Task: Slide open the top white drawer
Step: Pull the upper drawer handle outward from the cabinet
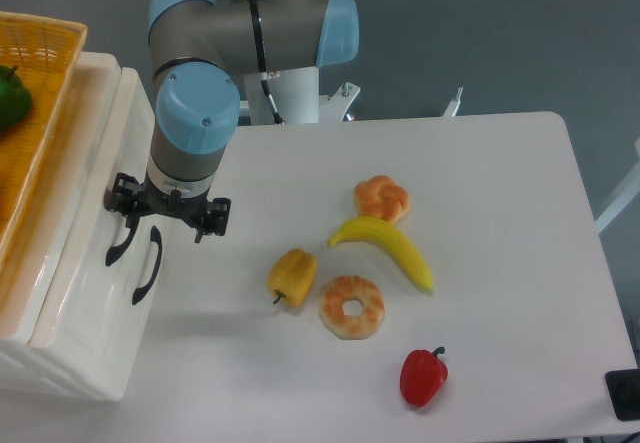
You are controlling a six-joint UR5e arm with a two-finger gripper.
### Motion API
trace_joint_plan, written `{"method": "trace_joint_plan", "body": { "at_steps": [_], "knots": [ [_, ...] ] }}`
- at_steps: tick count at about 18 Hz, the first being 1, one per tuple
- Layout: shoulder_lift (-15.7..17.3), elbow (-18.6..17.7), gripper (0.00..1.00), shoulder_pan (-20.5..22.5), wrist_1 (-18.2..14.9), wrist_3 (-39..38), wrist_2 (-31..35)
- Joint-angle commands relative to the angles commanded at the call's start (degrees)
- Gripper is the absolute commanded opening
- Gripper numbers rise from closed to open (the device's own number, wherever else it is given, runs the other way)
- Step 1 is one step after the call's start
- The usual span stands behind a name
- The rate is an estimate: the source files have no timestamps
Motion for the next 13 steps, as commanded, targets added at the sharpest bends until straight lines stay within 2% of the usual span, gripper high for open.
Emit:
{"method": "trace_joint_plan", "body": {
  "at_steps": [13],
  "knots": [
    [0.0,0.44,1.0,0.0,0.88,0.44,1.58]
  ]
}}
